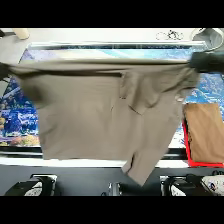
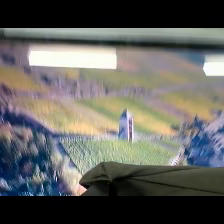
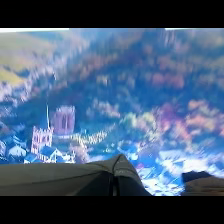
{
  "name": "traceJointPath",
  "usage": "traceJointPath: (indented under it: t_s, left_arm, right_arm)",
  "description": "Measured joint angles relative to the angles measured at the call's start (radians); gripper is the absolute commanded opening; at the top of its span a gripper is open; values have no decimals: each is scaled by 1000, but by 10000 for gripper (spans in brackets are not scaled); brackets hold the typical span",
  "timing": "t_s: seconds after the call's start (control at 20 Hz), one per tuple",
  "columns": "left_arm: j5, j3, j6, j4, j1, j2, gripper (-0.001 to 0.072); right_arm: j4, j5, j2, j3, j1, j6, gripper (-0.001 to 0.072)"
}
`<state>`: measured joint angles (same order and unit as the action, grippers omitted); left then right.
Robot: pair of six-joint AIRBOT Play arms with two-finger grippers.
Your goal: Fold the shirts.
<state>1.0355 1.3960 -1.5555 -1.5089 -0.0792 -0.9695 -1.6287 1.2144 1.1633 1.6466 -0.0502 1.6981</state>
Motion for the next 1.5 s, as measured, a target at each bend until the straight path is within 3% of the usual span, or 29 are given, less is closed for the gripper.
traceJointPath:
  t_s: [0.2, 0.25, 0.3, 0.35, 0.4, 0.45, 0.55, 0.65, 0.8, 1.15, 1.5]
  left_arm:
    - [-37, -53, -14, 77, 0, -262, 26]
    - [-36, -59, -21, 113, 1, -314, 57]
    - [-34, -63, -27, 152, 3, -360, 167]
    - [-31, -63, -32, 190, 3, -397, 465]
    - [-11, -61, -34, 216, 0, -423, 698]
    - [18, -50, -34, 236, -10, -441, 676]
    - [126, -23, 5, 250, -55, -461, 673]
    - [245, -30, 39, 254, -120, -456, 601]
    - [358, -185, 69, 265, -220, -388, 601]
    - [275, -670, 163, 387, -276, -254, 601]
    - [201, -772, 167, 485, -212, -269, 600]
  right_arm:
    - [118, -72, 282, -14, 2, 136, 22]
    - [169, -74, 329, -15, 2, 161, 34]
    - [221, -82, 368, -16, 1, 182, 183]
    - [263, -90, 395, -16, 2, 195, 472]
    - [299, -90, 414, -13, 6, 204, 606]
    - [327, -87, 423, -6, 14, 198, 643]
    - [359, -26, 423, 11, 59, 138, 579]
    - [367, 103, 418, 12, 133, 67, 481]
    - [378, 277, 404, -72, 240, -31, 481]
    - [407, 321, 344, -325, 312, -136, 484]
    - [372, 297, 336, -364, 320, -164, 508]
